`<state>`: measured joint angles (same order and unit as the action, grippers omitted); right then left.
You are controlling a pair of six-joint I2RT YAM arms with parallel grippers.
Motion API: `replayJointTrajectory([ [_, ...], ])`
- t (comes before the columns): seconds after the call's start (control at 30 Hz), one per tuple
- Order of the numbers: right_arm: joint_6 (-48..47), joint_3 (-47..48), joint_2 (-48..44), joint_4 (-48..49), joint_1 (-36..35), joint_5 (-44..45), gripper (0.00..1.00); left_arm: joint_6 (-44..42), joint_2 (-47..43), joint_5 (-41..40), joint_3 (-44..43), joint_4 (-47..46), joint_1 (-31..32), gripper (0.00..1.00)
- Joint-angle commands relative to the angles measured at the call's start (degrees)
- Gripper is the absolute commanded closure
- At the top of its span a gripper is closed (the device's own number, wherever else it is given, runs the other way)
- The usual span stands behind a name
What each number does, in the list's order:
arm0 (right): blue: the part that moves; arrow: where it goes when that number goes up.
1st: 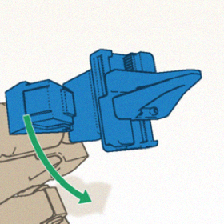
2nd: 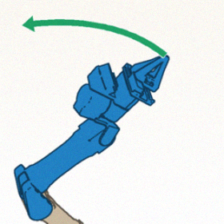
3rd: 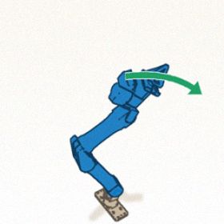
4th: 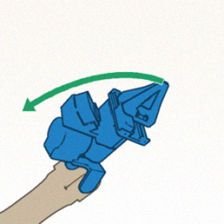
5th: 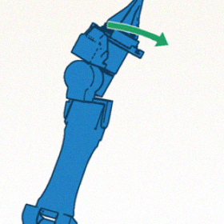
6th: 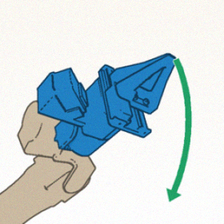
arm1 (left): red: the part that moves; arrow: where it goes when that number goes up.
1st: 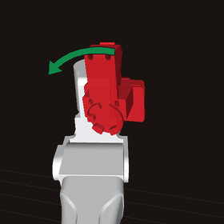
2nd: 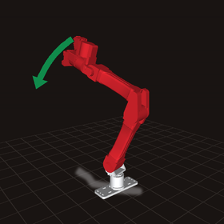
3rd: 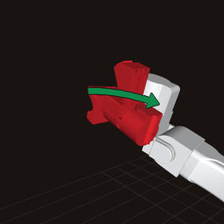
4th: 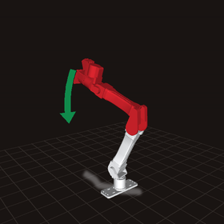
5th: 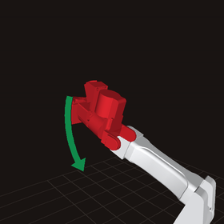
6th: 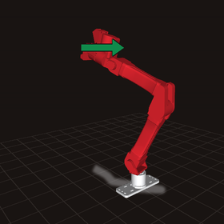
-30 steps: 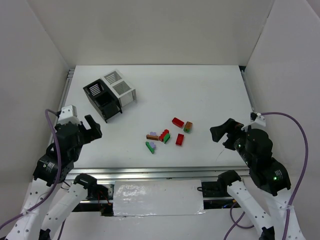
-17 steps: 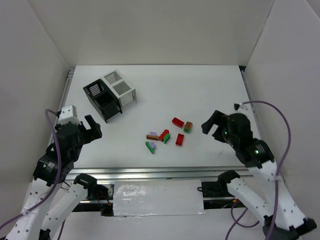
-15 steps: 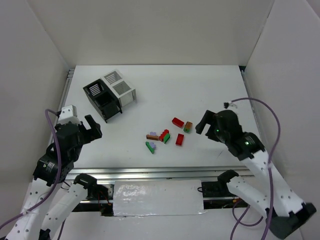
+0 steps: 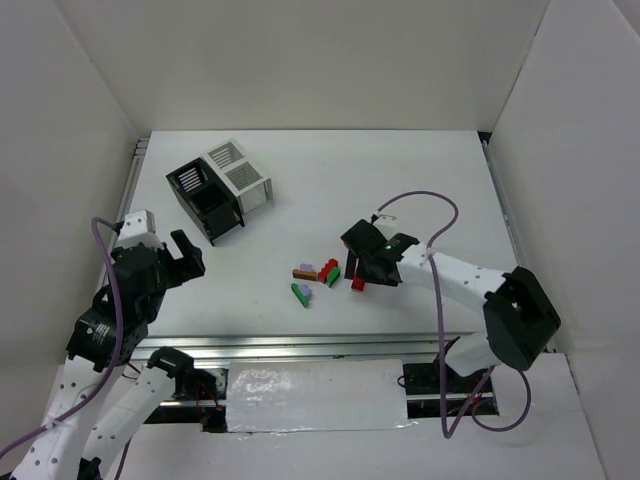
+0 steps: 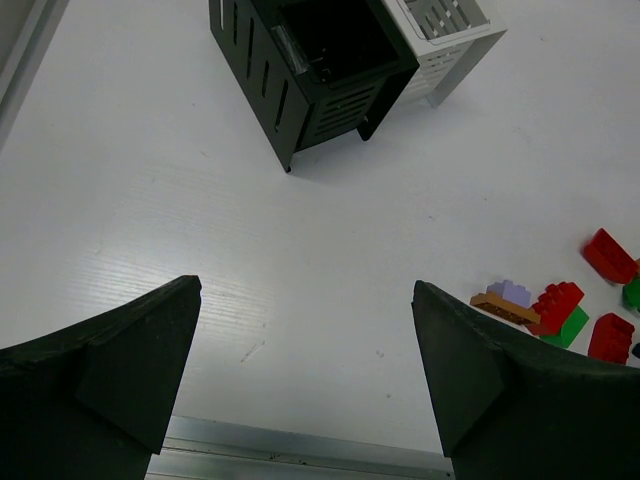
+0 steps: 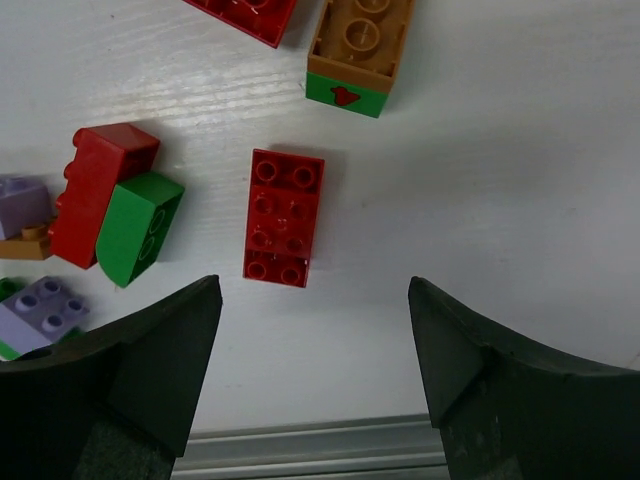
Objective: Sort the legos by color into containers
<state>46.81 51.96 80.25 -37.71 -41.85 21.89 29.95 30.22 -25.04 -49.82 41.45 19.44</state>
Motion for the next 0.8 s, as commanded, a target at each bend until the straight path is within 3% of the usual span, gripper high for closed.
replayJointTrajectory([
  [0.0,2.1,3.1,4.6,4.7,-0.8,2.7,0.18,-1.3,0.4,1.2,0.1,-3.3,0.2,0.01],
  [0.33,2.2,4.2,16.4,9.4,-0.8,0.3,0.36,-1.5,-0.4,1.6,0.3,-3.6,0.3,0.00],
  [0.43,2.3,3.6,17.1,10.0,-0.8,-0.4,0.53,-1.5,-0.2,1.7,0.2,-3.5,0.3,0.01],
  [0.47,2.3,3.3,16.9,10.2,-0.9,-0.4,0.61,-1.4,-0.2,1.7,0.2,-3.6,0.2,0.00],
  [0.5,2.4,2.7,16.4,10.2,-0.9,-0.2,0.76,-1.5,-0.2,1.8,0.3,-3.6,0.3,0.00],
  [0.6,2.6,2.5,12.5,8.6,-1.2,1.0,0.95,-1.6,-0.2,2.0,0.3,-3.7,0.3,0.01],
  [0.77,0.8,6.5,6.4,4.7,-2.9,3.0,0.96,-1.5,0.4,1.8,0.2,-3.6,0.2,0.00],
])
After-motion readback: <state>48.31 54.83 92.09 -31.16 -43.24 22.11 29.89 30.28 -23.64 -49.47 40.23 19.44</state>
